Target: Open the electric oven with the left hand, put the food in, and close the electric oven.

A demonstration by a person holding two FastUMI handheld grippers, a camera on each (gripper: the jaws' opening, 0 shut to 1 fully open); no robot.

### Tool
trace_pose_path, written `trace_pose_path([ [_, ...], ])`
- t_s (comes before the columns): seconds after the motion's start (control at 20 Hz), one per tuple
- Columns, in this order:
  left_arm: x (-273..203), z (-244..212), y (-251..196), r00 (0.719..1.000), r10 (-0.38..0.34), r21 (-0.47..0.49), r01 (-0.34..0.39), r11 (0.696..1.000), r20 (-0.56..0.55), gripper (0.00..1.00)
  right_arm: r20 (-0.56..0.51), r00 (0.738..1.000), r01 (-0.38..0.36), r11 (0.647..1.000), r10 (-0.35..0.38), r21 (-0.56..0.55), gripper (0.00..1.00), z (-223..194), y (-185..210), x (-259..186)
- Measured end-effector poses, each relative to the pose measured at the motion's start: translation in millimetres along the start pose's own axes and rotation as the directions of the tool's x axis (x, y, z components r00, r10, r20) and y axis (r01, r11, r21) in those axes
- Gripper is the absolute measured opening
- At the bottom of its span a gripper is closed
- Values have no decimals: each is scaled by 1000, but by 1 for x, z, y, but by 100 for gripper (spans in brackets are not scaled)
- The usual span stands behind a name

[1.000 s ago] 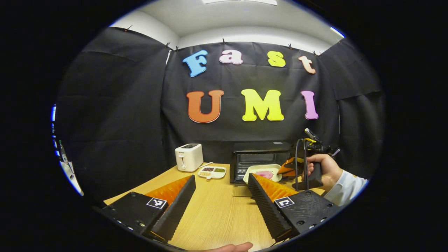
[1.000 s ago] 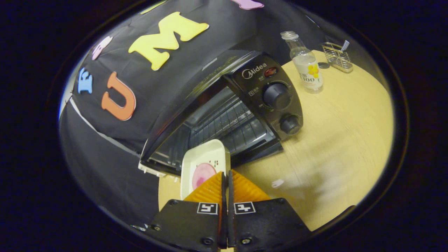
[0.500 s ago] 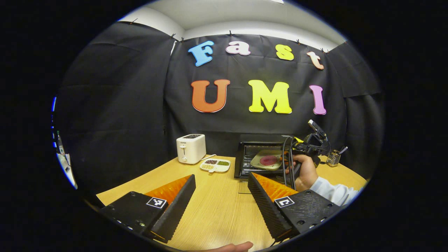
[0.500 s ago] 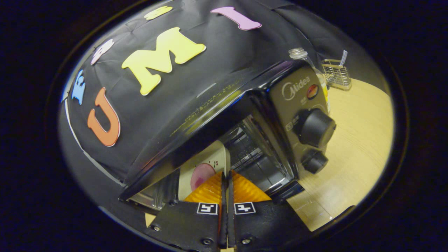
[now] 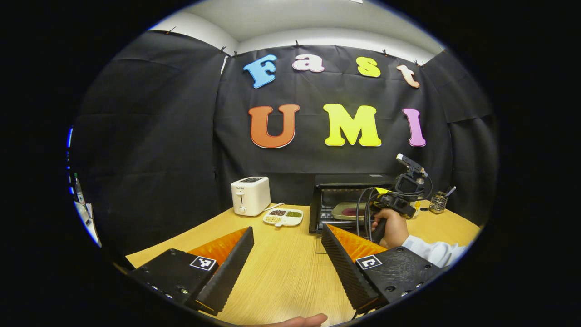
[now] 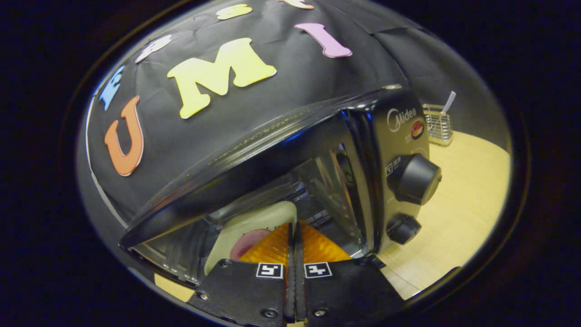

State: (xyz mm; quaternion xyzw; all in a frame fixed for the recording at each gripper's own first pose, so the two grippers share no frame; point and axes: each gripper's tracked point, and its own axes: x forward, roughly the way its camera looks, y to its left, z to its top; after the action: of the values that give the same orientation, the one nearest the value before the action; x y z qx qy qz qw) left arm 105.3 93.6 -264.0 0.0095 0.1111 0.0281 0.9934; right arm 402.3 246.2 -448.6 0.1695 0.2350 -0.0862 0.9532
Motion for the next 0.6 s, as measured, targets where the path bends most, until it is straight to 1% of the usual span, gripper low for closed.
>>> trace_pose_path([
  [0.1, -4, 1, 3, 1000, 4, -5, -4, 1000, -5, 96, 48, 998, -36, 998, 39, -50, 5, 8, 6, -12],
  [0.15, -6, 2, 5, 1000, 9, -6, -9, 1000, -6, 96, 74, 996, -48, 995, 55, -84, 7, 12, 7, -19],
  [0.2, -9, 3, 5, 1000, 11, -5, -11, 1000, -7, 96, 99, 993, -53, 991, 65, -123, 14, 15, 6, -26],
  [0.25, -10, 5, 6, 1000, 16, -4, -16, 1000, -5, 96, 120, 990, -57, 984, 77, -166, 19, 17, 4, -34],
  [0.3, -15, 7, 7, 1000, 14, -3, -14, 1000, -5, 96, 129, 987, -70, 977, 97, -201, 30, 18, 5, -43],
  [0.45, -23, 12, 0, 1000, -4, -4, 4, 1000, -6, 96, 126, 981, -113, 958, 150, -265, 49, 18, -2, -71],
  [0.5, -23, 12, 0, 1000, -8, -6, 8, 1000, -8, 96, 125, 978, -124, 951, 165, -284, 61, 20, -6, -83],
  [0.6, -26, 14, -3, 1000, -13, -16, 13, 1000, -16, 96, 139, 970, -140, 930, 197, -339, 70, 28, -14, -108],
])
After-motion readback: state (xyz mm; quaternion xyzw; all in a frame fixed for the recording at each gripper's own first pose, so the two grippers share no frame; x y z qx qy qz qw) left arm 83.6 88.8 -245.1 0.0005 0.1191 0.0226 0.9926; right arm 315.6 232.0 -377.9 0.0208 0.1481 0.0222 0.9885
